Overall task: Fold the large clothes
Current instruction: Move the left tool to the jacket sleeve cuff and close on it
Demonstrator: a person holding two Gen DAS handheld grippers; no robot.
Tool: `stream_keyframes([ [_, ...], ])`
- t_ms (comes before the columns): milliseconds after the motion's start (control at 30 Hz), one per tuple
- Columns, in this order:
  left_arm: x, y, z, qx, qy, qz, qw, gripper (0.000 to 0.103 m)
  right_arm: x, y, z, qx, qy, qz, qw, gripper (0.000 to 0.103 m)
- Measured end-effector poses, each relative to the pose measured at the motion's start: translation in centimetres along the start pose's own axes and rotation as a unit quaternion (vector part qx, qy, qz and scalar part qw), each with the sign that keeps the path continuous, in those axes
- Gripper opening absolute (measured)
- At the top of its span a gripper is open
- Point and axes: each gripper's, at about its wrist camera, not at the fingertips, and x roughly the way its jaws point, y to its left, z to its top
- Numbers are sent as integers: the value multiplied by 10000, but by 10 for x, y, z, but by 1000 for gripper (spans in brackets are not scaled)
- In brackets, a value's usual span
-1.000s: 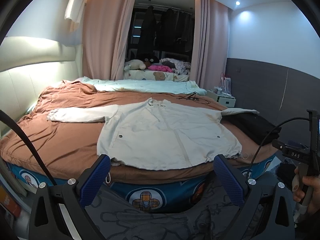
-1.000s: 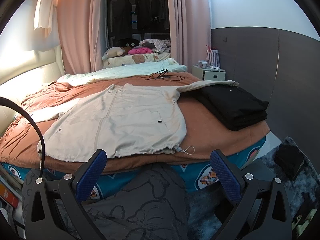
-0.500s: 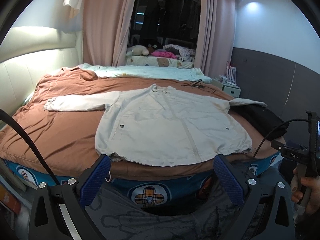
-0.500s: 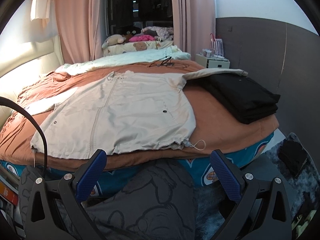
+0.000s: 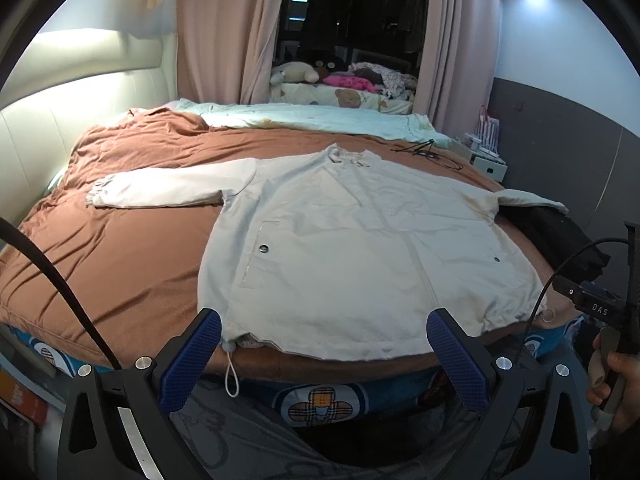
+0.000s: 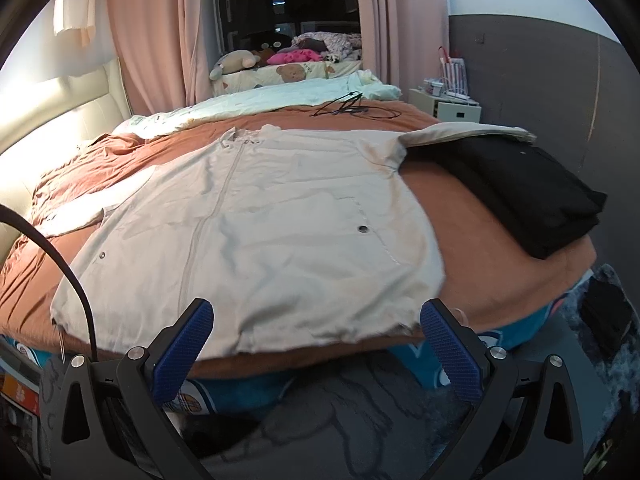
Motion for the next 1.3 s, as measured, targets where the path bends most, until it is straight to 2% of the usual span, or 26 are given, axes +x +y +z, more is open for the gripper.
stream_keyframes([
  [200, 31, 24, 17, -119, 150, 130, 9997, 103, 33, 17, 22, -78, 107, 220, 9997, 103],
  [400, 63, 63, 38, -376, 254, 299, 9985, 102, 68, 33, 45, -251, 211, 337, 9989, 103],
  [633, 91, 121, 70, -766, 315, 601, 9948, 89, 110, 57, 80, -444, 321, 571, 9969, 103],
  [733, 104, 149, 85, -904, 317, 765, 9925, 87, 126, 63, 92, -490, 340, 698, 9958, 103],
  [867, 124, 186, 102, -1073, 357, 914, 9894, 79, 150, 72, 107, -543, 399, 859, 9940, 99],
  [1067, 157, 248, 127, -1330, 399, 1179, 9833, 73, 193, 97, 136, -715, 497, 987, 9913, 91],
  [1200, 179, 296, 139, -1629, 455, 1353, 9763, 66, 225, 121, 153, -812, 644, 1122, 9883, 80],
  [1300, 198, 329, 144, -1854, 478, 1504, 9699, 65, 243, 135, 165, -782, 692, 1206, 9872, 77],
])
